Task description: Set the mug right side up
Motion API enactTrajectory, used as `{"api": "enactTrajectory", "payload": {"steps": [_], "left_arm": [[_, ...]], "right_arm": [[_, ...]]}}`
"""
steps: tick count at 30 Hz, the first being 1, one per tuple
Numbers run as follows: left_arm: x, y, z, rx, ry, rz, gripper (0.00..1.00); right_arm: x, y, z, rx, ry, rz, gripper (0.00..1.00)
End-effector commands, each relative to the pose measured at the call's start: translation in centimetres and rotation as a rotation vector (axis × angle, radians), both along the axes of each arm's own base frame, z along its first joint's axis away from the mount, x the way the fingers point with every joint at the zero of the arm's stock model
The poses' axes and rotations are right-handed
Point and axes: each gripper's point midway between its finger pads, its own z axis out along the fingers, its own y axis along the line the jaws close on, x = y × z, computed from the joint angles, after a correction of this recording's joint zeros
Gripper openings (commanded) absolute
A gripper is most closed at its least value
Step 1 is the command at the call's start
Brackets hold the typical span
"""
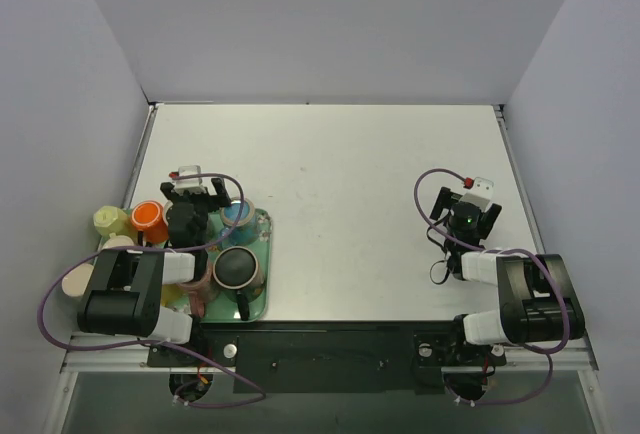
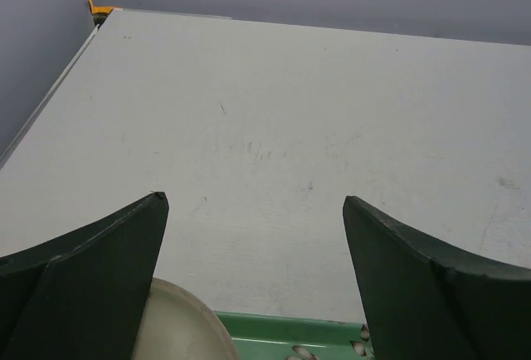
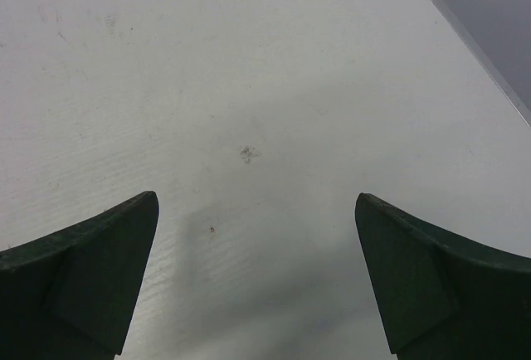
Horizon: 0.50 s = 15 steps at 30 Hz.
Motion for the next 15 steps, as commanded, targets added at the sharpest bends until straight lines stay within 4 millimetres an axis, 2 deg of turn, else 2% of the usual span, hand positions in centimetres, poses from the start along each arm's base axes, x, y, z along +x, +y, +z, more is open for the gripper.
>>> {"api": "enactTrajectory", "payload": {"steps": [1,3,10,11,12,14,15], "left_arm": [[-1.1,0.9,-3.4,0.018,0.113,0.031,0.98],[-1.1,0.9,-3.4,0.018,0.113,0.031,0.98],[-0.9,0.7,-3.3,0.019,0.128,0.014,0.98],[-0.4,0.8,-2.4,0.015,0.122,0.012,0.98],[-0.5,0.2,-2.4,0.01,0.16,-0.027,0.98],[-0.1,-0.8,-1.1,0.025,0.199,-0.101,0.98],[0.7,-1.0,0.8,0.03,0.178,-0.115,0.98]], "right_arm": [[0.8,-0.3,2.0,0.002,-0.082,-0.02,1.0],[0.7,-0.5,2.0,-0.001,-0.08,-0.039,1.0],[-0.3,-1.2,4.8,0.026,-0.093,-0.104,1.0],[-0.4,-1.0,5.4,0.05,-0.077,-0.101,1.0],[-0.4,-0.8,5.9,0.06,-0.073,-0.096,1.0],[-0.4,-0.1,6.9,0.094,-0.031,-0.074,1.0],[-0.4,0.5,7.6,0.112,-0.009,-0.049,0.98]]}}
